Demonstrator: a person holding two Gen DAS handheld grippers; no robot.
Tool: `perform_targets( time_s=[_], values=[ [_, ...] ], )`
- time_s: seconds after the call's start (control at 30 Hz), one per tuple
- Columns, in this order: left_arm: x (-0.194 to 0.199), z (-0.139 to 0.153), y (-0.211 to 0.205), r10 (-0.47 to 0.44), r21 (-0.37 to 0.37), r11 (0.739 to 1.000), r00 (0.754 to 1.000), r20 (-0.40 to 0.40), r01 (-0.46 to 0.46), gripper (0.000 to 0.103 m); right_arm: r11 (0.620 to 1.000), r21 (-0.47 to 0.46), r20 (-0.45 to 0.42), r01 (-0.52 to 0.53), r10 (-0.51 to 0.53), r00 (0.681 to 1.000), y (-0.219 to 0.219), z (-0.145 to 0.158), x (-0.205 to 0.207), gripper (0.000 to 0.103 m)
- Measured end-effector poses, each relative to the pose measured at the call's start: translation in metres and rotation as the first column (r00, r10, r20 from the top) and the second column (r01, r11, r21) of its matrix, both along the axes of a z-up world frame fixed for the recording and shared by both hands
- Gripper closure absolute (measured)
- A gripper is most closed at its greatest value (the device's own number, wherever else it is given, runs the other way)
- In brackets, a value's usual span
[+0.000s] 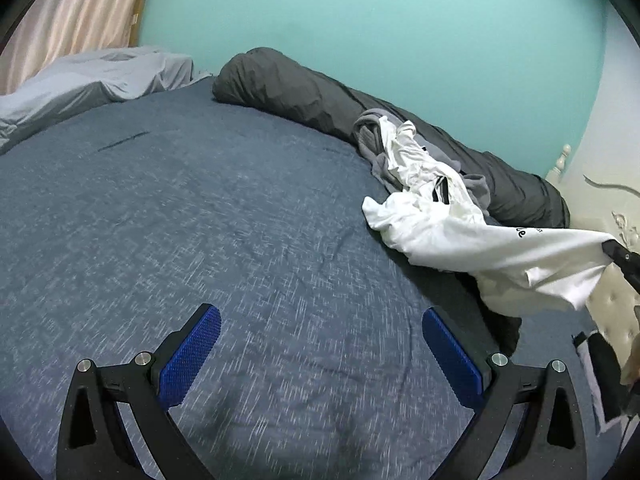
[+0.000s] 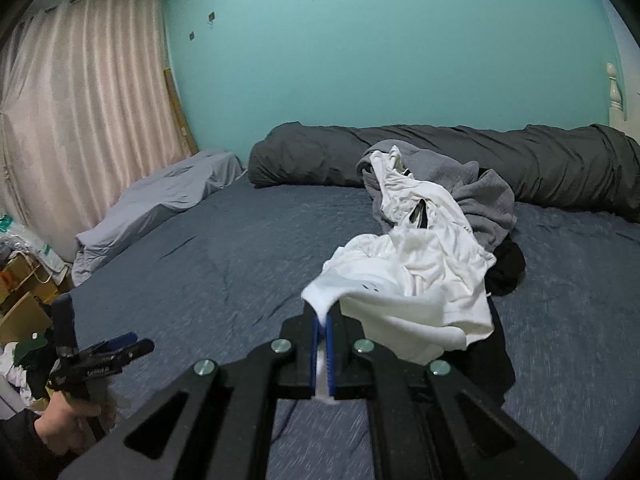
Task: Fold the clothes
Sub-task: 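Pull the white shirt out of the pile with the right tool, then drag the white shirt across the bed with the right tool, spreading it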
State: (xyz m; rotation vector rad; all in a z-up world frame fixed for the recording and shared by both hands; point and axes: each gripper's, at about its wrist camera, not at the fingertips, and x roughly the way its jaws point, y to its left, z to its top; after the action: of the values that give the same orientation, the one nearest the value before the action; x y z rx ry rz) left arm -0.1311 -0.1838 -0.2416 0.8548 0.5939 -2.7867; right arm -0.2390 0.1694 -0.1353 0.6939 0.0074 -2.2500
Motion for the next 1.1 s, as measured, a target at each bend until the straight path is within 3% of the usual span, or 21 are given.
perform_targets(
  time_s=[0.27, 0.4, 0.6, 0.8, 0.9, 0.97, 1.1],
  values=[
    [0.035, -0.009, 0.022, -0.047, 0.016, 0.999, 0.999, 0.023, 0.046, 0.0, 0.998, -0.036, 0.024, -0.052, 0.053, 0.998, 0.014, -0.007, 0.075, 0.1],
    [0.049, -0.014, 0.032, -0.077, 0.016, 0.997, 0.996, 0.035, 0.077, 0.0, 0.997, -0.054, 0.071, -0.063, 0.067, 0.995, 0.022, -0.026, 0.103, 0.1],
    [0.055, -0.025, 0.034, -0.092, 0.003, 0.996, 0.994, 0.063, 0.092, 0.0, 0.999, -0.041, 0.184, -0.022, 0.03, 0.983, 0.032, -0.073, 0.118, 0.1],
    [0.046, -0.039, 0.034, -0.112, 0.003, 0.994, 0.99, 0.087, 0.112, 0.0, 0.999, 0.033, 0.331, 0.021, -0.031, 0.943, 0.036, -0.115, 0.108, 0.095],
    [0.039, -0.043, 0.034, -0.111, -0.001, 0.994, 0.989, 0.093, 0.112, 0.0, 0.996, -0.011, 0.339, 0.087, -0.078, 0.937, 0.052, -0.114, 0.096, 0.078],
    [0.034, -0.045, 0.033, -0.111, 0.005, 0.994, 0.989, 0.098, 0.111, 0.0, 0.991, -0.036, 0.345, 0.131, -0.11, 0.932, 0.061, -0.112, 0.088, 0.054],
    [0.026, -0.048, 0.033, -0.113, 0.016, 0.994, 0.988, 0.101, 0.112, 0.0, 0.97, -0.049, 0.371, 0.236, -0.202, 0.907, 0.074, -0.119, 0.065, 0.049]
  ],
)
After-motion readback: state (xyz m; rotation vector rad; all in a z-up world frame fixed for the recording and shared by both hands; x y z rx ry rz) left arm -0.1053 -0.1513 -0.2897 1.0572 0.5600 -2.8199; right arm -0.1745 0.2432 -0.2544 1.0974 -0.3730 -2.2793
